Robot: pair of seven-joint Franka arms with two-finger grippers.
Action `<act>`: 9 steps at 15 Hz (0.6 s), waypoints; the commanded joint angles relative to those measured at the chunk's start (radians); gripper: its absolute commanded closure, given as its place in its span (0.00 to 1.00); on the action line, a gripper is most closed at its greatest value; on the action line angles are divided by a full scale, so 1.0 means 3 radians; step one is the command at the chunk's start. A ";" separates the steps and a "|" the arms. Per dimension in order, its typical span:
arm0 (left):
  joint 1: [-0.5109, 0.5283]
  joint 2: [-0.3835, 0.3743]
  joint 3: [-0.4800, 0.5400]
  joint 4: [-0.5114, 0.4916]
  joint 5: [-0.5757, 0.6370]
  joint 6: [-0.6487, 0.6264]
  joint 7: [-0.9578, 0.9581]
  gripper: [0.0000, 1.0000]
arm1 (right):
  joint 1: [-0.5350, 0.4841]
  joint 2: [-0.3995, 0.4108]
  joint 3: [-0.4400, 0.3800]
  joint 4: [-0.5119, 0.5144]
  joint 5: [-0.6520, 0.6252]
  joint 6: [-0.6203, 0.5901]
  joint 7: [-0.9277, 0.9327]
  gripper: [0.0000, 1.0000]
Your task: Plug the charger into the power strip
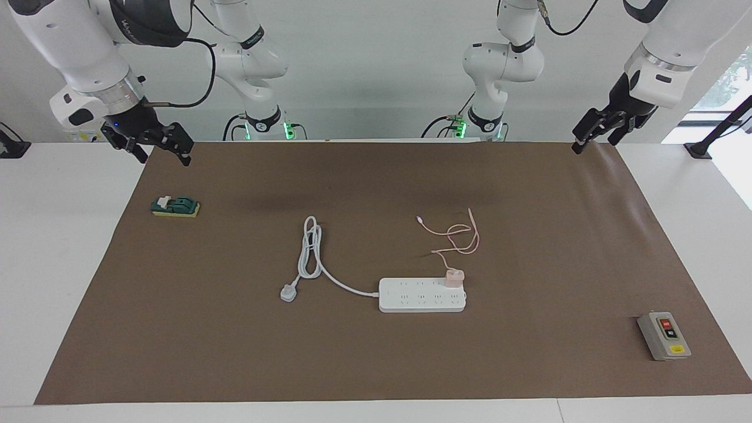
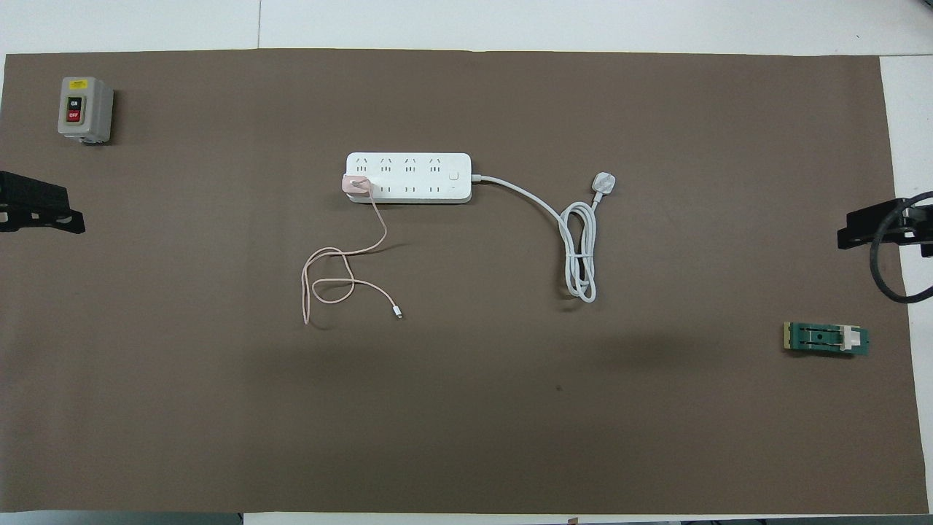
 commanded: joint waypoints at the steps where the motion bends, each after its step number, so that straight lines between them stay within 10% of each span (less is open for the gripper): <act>1: -0.0016 -0.0111 -0.0023 -0.0118 -0.0004 0.0175 0.0085 0.00 | -0.0015 -0.0018 0.0019 0.0023 -0.0042 -0.0068 -0.0059 0.00; 9: -0.0001 -0.0136 -0.0064 -0.0168 0.0006 0.0105 0.0105 0.00 | -0.0015 -0.0018 0.0019 0.0018 -0.0042 -0.0068 -0.0059 0.00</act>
